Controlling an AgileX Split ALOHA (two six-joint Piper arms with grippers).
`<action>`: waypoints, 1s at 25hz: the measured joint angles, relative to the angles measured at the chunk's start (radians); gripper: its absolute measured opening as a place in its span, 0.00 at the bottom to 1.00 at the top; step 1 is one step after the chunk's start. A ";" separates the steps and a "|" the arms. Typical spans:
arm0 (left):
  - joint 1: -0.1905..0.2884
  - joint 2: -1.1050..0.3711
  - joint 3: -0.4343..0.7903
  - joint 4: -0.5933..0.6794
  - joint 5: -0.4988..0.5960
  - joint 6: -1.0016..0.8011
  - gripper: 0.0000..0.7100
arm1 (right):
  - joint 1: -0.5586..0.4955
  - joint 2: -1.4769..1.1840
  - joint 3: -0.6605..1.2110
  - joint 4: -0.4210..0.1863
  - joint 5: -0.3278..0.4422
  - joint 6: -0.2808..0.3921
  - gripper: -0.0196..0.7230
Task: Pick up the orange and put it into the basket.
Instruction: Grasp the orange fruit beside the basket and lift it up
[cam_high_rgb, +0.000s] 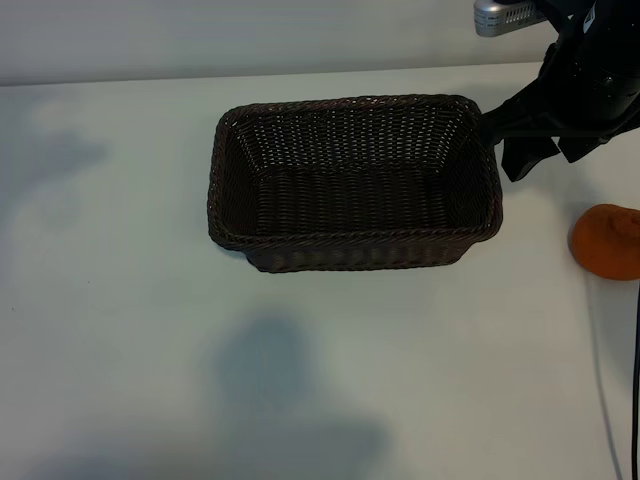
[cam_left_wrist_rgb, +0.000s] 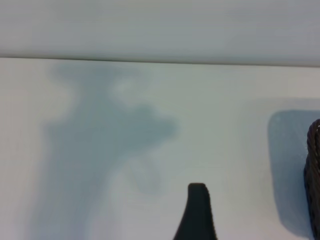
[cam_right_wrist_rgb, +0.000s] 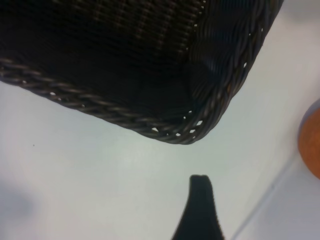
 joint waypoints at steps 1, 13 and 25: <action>0.030 -0.015 0.000 -0.035 0.003 0.037 0.84 | 0.000 0.000 0.000 0.000 0.000 0.000 0.76; 0.311 -0.138 0.000 -0.235 0.093 0.321 0.84 | 0.000 0.000 0.000 0.000 0.001 0.000 0.76; 0.313 -0.439 0.139 -0.290 0.112 0.406 0.84 | 0.000 0.000 0.000 0.000 0.002 0.000 0.76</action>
